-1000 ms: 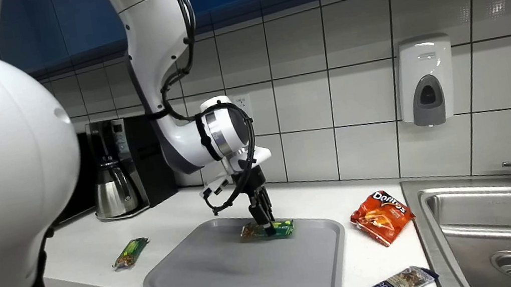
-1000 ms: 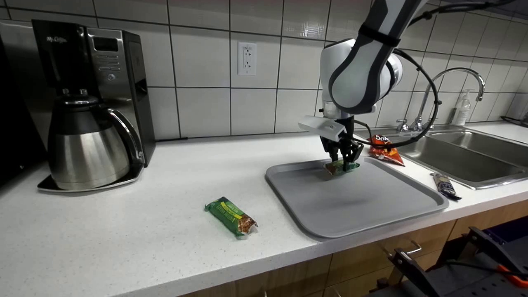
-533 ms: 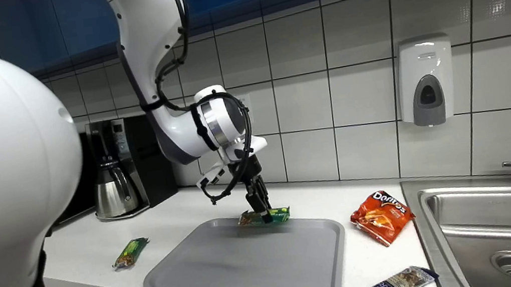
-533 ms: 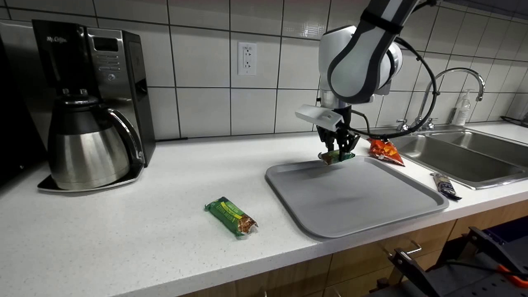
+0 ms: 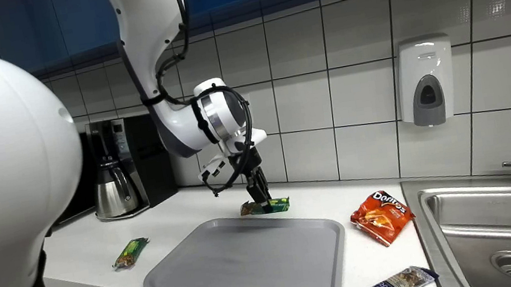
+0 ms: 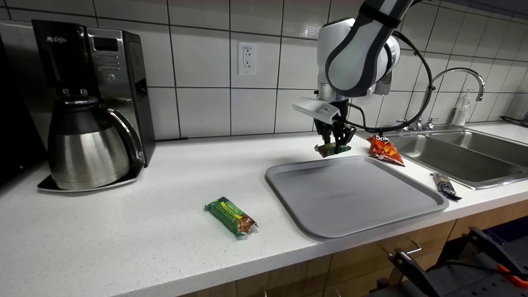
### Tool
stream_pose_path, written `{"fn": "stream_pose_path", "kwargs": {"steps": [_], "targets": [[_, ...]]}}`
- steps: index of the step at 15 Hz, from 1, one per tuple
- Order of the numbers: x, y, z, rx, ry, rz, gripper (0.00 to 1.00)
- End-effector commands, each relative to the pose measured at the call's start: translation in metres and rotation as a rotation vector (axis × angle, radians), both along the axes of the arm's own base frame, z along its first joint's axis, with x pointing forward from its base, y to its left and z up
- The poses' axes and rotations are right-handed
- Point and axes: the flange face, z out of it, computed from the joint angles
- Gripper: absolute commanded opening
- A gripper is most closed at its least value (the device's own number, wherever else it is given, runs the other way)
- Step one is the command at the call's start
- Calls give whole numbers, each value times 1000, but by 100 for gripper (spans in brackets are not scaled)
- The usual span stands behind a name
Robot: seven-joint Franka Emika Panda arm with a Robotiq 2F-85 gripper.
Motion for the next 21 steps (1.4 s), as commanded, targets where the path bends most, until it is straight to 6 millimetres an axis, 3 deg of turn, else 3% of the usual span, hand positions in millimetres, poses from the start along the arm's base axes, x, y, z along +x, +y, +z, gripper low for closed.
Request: {"fn": "stream_pose_path", "kwargs": {"steps": [1, 21], "targets": [[16, 2, 7, 3, -31, 19, 17], [78, 13, -30, 4, -36, 58, 17]]}}
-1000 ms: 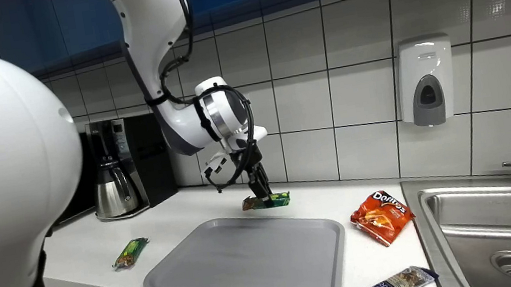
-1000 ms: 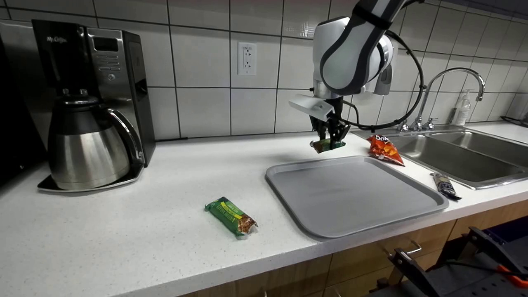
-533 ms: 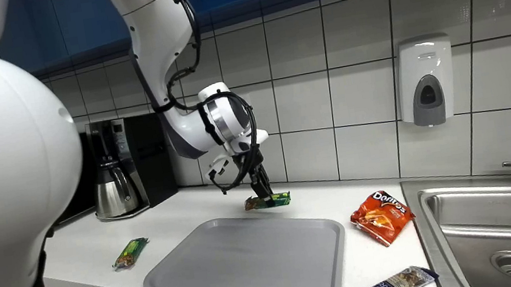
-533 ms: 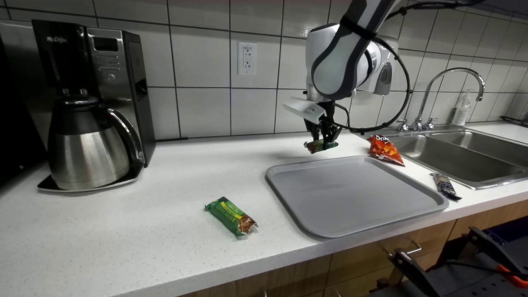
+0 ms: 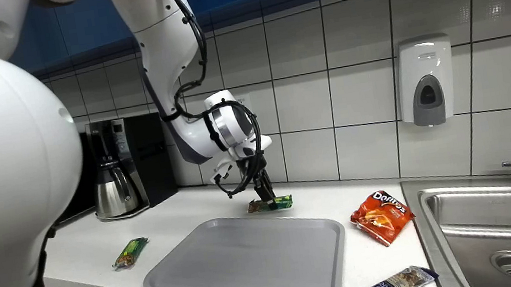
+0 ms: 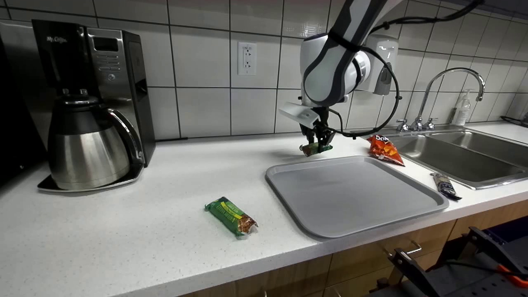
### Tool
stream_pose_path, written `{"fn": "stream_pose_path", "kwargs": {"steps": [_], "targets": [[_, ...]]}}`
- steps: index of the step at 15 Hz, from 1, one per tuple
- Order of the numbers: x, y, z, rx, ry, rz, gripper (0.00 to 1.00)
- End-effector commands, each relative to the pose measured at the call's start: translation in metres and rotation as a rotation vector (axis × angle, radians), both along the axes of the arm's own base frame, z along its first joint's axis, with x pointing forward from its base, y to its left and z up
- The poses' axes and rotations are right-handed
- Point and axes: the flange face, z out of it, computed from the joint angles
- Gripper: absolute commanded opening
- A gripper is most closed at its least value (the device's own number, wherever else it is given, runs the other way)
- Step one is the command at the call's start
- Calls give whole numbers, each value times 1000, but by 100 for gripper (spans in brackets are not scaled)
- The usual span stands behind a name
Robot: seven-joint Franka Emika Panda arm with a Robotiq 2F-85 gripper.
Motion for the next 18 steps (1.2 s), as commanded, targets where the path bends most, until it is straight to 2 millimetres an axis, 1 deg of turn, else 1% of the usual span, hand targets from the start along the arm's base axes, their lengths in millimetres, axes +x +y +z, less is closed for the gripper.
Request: {"fn": "stream_pose_path", "kwargs": {"steps": [1, 6, 12, 14, 15, 16, 17, 18], "targets": [[16, -1, -5, 13, -1, 21, 17], [26, 0, -13, 21, 3, 31, 17], [32, 1, -22, 26, 16, 48, 17], [32, 1, -23, 28, 21, 61, 68], [33, 1, -23, 27, 19, 61, 69], [33, 1, -22, 26, 18, 61, 73], [34, 1, -22, 27, 16, 61, 78], [34, 1, -20, 28, 14, 61, 86]]}}
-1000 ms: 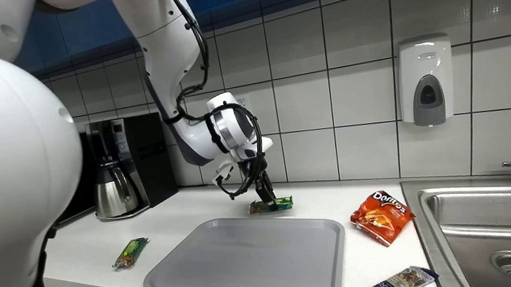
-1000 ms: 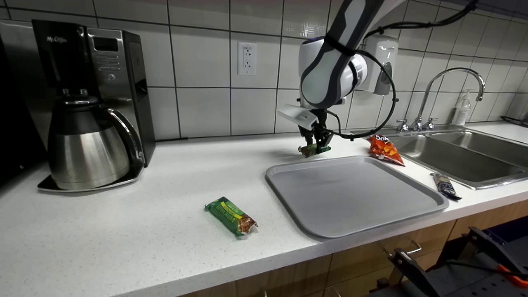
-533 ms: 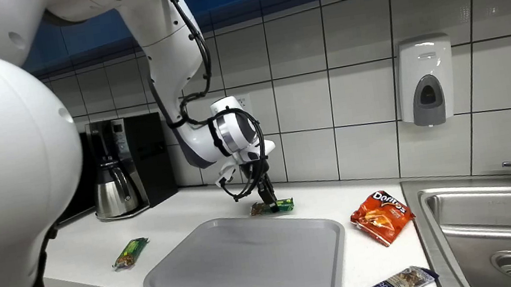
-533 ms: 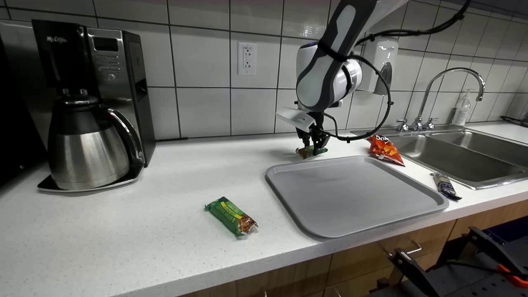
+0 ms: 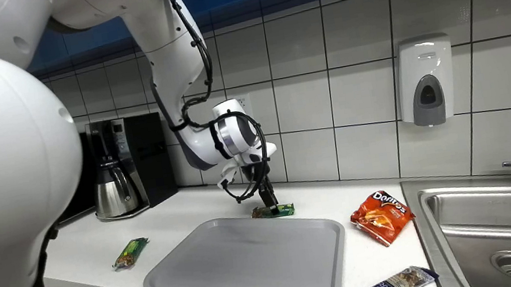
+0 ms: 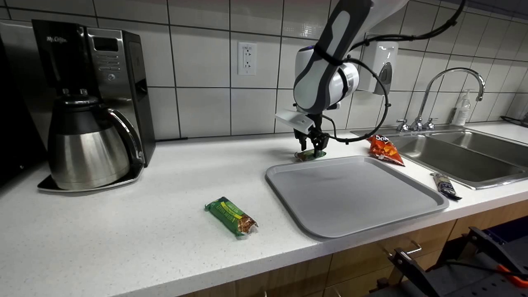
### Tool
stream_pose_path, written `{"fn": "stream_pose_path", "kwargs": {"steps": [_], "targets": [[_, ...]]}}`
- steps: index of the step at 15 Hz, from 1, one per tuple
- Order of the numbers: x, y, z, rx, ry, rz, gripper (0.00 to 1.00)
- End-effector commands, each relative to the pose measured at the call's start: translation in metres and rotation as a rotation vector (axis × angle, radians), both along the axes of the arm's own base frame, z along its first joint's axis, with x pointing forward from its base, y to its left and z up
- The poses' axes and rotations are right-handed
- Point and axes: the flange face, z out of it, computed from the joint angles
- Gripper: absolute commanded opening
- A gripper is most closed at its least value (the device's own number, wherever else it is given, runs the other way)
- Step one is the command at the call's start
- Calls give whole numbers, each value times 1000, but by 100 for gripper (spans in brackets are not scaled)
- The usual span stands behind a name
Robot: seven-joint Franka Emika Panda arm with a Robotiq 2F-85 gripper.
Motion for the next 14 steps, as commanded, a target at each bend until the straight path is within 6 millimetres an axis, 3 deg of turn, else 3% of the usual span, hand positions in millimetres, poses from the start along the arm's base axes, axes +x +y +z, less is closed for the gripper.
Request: {"fn": "stream_pose_path", "kwargs": {"steps": [1, 3, 14], "targets": [[8, -1, 7, 13, -9, 17, 93], [8, -1, 9, 14, -13, 19, 100], [-3, 7, 26, 21, -43, 60, 100]]}}
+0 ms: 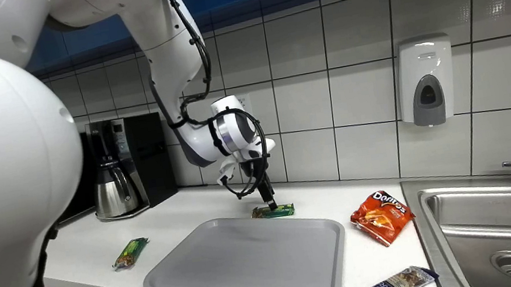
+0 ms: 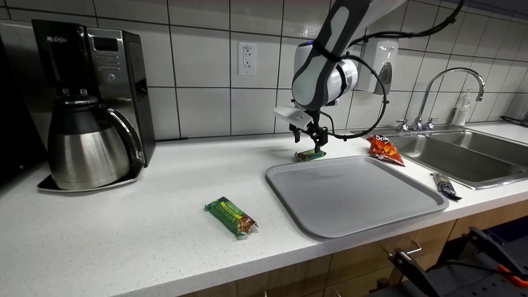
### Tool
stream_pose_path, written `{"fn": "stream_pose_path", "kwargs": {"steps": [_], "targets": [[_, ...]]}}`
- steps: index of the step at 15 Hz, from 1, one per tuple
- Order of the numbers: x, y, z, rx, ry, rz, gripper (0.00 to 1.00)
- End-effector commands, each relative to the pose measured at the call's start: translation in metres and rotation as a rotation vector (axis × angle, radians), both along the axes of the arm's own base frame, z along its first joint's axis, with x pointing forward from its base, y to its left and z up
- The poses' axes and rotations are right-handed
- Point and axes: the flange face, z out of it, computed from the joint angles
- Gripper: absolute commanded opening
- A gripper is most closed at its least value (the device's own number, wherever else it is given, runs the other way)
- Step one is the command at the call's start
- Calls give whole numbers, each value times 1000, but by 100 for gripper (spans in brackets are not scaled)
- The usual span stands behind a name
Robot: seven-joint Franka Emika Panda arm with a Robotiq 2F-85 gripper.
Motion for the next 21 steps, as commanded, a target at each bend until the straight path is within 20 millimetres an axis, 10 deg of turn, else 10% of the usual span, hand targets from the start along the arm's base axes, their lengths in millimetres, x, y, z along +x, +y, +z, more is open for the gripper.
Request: {"fn": "stream_pose_path", "kwargs": {"steps": [1, 21], "targets": [[-11, 2, 17, 13, -17, 32, 100], [-89, -11, 72, 41, -13, 61, 100]]}}
